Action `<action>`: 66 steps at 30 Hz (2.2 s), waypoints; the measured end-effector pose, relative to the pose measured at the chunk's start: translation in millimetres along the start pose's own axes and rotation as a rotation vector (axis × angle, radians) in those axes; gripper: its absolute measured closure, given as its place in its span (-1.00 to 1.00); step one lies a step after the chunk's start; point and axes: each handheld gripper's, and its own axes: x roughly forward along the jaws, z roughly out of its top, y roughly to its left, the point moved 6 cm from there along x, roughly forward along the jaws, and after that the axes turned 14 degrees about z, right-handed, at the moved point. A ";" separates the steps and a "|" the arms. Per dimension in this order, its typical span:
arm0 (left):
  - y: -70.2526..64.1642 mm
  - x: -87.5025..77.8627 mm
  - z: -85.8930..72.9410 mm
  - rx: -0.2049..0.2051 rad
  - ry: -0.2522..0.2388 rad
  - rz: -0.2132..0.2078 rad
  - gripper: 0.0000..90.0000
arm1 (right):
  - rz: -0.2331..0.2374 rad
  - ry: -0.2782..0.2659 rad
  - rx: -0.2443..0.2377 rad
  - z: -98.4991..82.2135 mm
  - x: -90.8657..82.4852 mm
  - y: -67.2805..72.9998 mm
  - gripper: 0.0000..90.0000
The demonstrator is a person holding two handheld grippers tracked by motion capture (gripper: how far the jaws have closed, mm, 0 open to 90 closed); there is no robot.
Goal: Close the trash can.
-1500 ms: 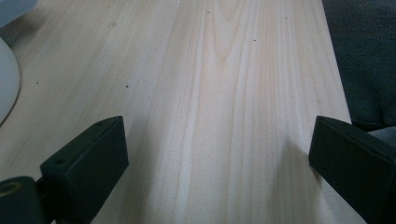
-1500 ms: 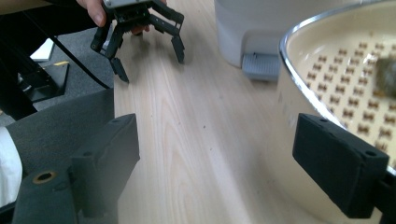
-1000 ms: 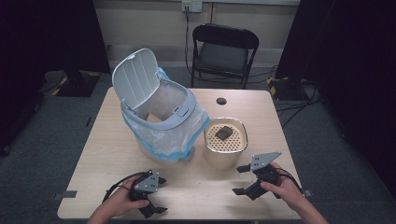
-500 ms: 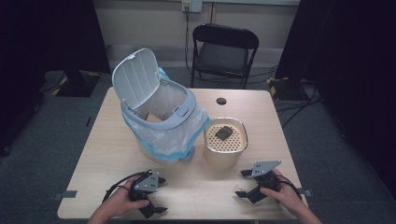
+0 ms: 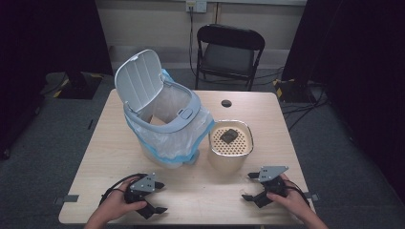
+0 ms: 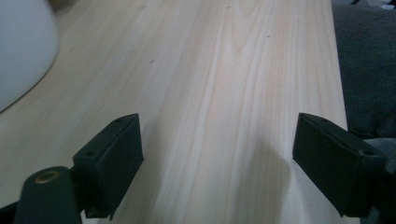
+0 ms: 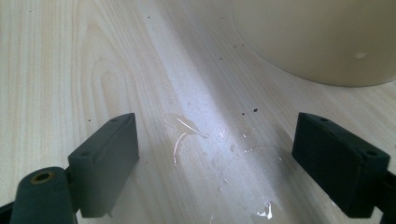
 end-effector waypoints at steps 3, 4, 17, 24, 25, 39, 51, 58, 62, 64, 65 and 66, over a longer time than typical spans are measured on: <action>7.6 -12.5 1.4 -0.069 -0.004 0.016 -0.64 | -0.002 0.002 -0.003 0.0 0.2 0.2 -0.70; 9.7 -16.1 2.4 -0.084 -0.011 0.022 -0.64 | -0.002 0.002 -0.001 -0.1 0.2 0.3 -0.70; 49.3 -102.9 25.4 -0.250 0.001 0.171 -0.64 | -0.003 0.002 -0.001 -0.1 0.2 0.3 -0.70; 74.2 -145.9 54.6 -0.283 -0.040 0.235 -0.64 | -0.005 0.002 0.001 -0.3 0.2 0.4 -0.70; 76.2 -148.4 57.5 -0.293 -0.051 0.234 -0.64 | -0.005 0.002 0.002 -0.3 0.2 0.5 -0.70; 119.7 -182.2 105.0 -0.324 -0.082 0.296 -0.65 | -0.006 0.000 0.002 -0.2 0.3 0.3 -0.70; 148.0 -187.4 135.0 -0.307 -0.078 0.334 -0.65 | -0.003 0.001 0.002 -0.2 0.3 0.3 -0.70; 157.4 -193.1 155.1 -0.289 -0.092 0.349 -0.65 | -0.003 0.001 0.002 -0.2 0.3 0.4 -0.70; 158.3 -194.3 167.8 -0.266 -0.109 0.348 -0.65 | -0.003 0.001 0.002 -0.2 0.3 0.3 -0.70; 157.0 -193.1 173.8 -0.257 -0.116 0.344 -0.66 | -0.004 0.001 0.001 -0.2 0.3 0.3 -0.70; 156.8 -192.6 175.5 -0.251 -0.111 0.349 -0.66 | -0.004 0.001 0.001 -0.2 0.3 0.3 -0.70; 156.9 -191.5 177.6 -0.245 -0.103 0.359 -0.68 | -0.003 0.001 0.002 -0.2 0.3 0.4 -0.70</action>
